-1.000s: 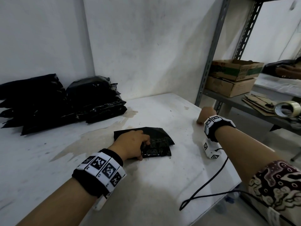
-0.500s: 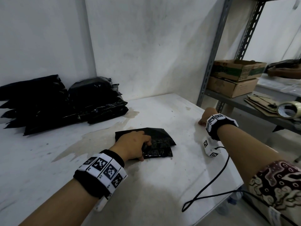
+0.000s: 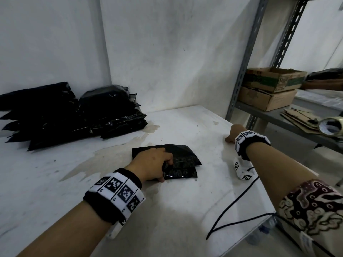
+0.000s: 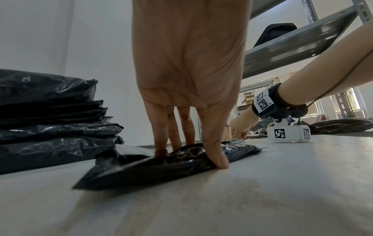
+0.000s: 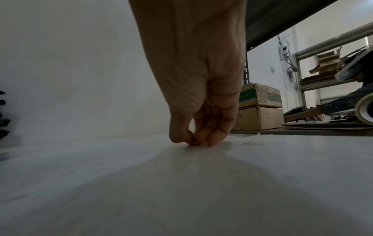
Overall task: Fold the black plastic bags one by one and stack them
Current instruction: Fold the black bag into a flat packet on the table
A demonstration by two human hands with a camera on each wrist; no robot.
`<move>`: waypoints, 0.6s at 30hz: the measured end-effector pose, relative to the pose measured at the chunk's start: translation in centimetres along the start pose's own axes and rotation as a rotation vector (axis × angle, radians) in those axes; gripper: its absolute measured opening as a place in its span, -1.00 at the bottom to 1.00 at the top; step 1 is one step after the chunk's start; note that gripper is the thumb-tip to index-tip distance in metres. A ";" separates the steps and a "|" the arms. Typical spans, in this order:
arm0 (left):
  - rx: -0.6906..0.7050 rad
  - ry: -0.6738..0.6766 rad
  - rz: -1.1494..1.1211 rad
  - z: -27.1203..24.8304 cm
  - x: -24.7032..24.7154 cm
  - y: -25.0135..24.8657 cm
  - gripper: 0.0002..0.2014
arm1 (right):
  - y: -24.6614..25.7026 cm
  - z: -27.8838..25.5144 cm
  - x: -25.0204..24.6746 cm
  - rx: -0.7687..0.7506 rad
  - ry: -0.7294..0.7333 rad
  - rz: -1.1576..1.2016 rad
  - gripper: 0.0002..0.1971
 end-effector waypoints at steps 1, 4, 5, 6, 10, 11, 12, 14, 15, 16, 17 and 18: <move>0.001 0.000 0.002 0.0 0.0 0.0 -0.49 | 0.1 -0.2 -0.1 0.004 0.014 -0.011 -0.58; 0.004 0.003 0.010 0.0 0.1 0.0 -0.49 | 0.1 -0.6 -0.2 0.017 0.062 -0.031 -0.56; 0.004 0.003 0.011 0.0 0.1 0.0 -0.49 | 0.2 -0.7 -0.2 0.016 0.075 -0.046 -0.56; 0.004 0.004 0.009 0.0 0.1 0.0 -0.49 | 0.2 -0.7 -0.2 0.015 0.078 -0.057 -0.55; 0.005 0.000 0.009 0.0 0.1 0.0 -0.50 | -0.2 -1.1 -0.5 0.064 0.062 -0.055 -0.52; 0.005 0.001 0.007 0.0 0.1 0.0 -0.49 | -0.2 -1.3 -0.8 0.072 0.044 -0.050 -0.53; 0.005 0.002 0.007 0.1 0.1 0.0 -0.49 | -0.2 -1.5 -1.2 0.069 0.028 -0.033 -0.55; 0.004 0.003 0.007 0.1 0.1 0.0 -0.49 | -0.2 -2.0 -1.8 0.082 0.016 -0.029 -0.59; 0.003 0.002 0.006 0.1 0.1 -0.1 -0.49 | -0.1 -1.9 -2.0 0.085 0.019 -0.047 -0.59; 0.002 0.001 0.005 0.1 0.0 -0.1 -0.49 | 0.0 -1.7 -1.9 0.085 0.032 -0.055 -0.58; 0.001 0.000 0.005 0.0 0.0 -0.1 -0.49 | 0.1 -1.6 -1.6 0.091 0.044 -0.075 -0.59; 0.001 0.001 0.004 0.0 0.0 -0.1 -0.49 | 0.5 -1.8 -1.7 0.082 0.029 -0.067 -0.63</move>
Point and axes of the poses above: each hand's wrist, its own z-axis towards the middle knuckle, its own x-axis out of the palm, y = z × x, the point moved 10 cm from there along z, towards the middle knuckle, and after that the axes turned 7 degrees about y, right-handed, at the moved point
